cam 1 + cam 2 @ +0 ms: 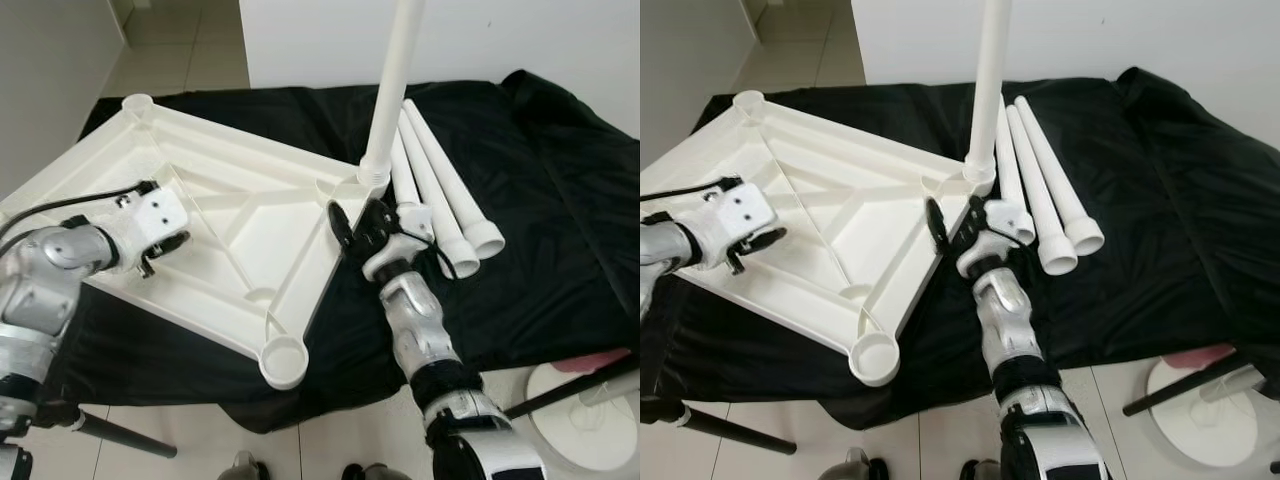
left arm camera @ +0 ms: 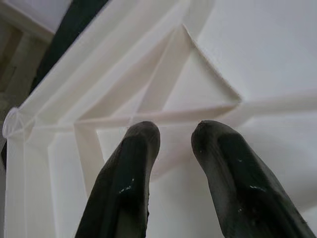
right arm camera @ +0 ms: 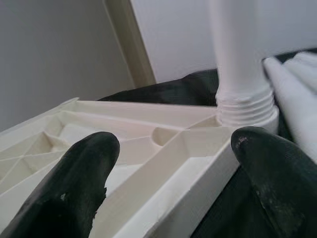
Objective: Building children table
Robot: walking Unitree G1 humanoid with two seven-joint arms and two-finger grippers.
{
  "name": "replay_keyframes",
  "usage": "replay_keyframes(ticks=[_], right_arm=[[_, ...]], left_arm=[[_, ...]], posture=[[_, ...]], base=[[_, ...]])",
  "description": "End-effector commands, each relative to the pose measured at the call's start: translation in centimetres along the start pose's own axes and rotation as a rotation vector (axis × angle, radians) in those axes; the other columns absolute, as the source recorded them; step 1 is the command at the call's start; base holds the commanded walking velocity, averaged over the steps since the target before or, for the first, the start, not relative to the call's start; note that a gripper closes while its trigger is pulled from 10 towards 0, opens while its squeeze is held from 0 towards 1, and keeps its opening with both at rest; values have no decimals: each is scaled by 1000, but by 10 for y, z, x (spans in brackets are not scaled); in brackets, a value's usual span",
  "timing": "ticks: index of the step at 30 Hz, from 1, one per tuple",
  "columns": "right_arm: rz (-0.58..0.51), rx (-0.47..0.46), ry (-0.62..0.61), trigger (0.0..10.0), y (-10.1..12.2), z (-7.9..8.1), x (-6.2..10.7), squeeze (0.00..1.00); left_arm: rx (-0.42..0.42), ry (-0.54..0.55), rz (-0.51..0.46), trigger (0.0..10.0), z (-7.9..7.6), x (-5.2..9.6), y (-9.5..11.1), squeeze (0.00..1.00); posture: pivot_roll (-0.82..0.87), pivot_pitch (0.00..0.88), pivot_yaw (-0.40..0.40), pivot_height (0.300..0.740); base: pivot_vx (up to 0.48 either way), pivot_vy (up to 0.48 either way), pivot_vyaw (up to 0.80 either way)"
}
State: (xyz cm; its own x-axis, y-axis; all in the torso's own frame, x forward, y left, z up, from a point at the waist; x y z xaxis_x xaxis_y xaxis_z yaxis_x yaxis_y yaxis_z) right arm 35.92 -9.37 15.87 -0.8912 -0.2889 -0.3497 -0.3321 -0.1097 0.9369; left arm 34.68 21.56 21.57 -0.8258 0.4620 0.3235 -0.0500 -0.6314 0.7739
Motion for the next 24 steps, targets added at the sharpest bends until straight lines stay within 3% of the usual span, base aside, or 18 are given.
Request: replay_keyframes(ticks=[1,6,8,9,10,11,13,17,24], right_arm=[[6,28,10,10000,1,-2,8,0],[15,60,11,10000,2,-10,20,0],[38,92,-5,10000,1,-22,31,0],[38,92,-5,10000,1,-22,31,0],[52,107,-17,10000,0,-28,35,0],[52,107,-17,10000,0,-28,35,0],[71,124,-27,10000,0,-34,40,0],[77,142,-19,10000,1,-35,40,0],[101,170,-15,10000,3,-41,43,0]], left_arm=[[48,-72,-34,10000,-10,0,0,0],[103,-185,-79,10000,-29,1,1,0],[135,-305,-101,10000,-54,0,-4,0],[135,-305,-101,10000,-54,0,-4,0],[141,-380,-106,10000,-70,1,-7,0],[141,-380,-106,10000,-70,1,-7,0],[145,-466,-125,10000,-87,2,-9,0],[68,-423,-83,10000,-74,-5,-15,0],[96,-502,-58,10000,-68,2,-22,0]], posture=[[20,112,21,740],[11,108,19,740],[5,95,10,740],[5,95,10,740],[2,91,8,740],[2,91,8,740],[1,83,4,740],[0,71,2,740],[-1,59,5,740]], base=[[0,0,0],[0,0,0],[0,0,0],[0,0,0],[0,0,0],[0,0,0],[0,0,0],[0,0,0],[0,0,0]])
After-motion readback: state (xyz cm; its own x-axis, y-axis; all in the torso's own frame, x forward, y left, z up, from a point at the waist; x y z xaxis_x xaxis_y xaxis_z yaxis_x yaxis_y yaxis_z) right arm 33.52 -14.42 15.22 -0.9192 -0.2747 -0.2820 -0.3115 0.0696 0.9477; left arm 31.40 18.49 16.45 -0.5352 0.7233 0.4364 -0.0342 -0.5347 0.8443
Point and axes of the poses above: a point about 5 cm out from each wrist's last joint towards the gripper, its own x axis pointing back from the gripper into the wrist, its own y axis along the axis of the wrist's last joint, z = x × y, the point moved 2 cm from there along -x, pointing out of the wrist towards the gripper, and after that the axes turned 10 degrees about x, right-handed, at the moved point
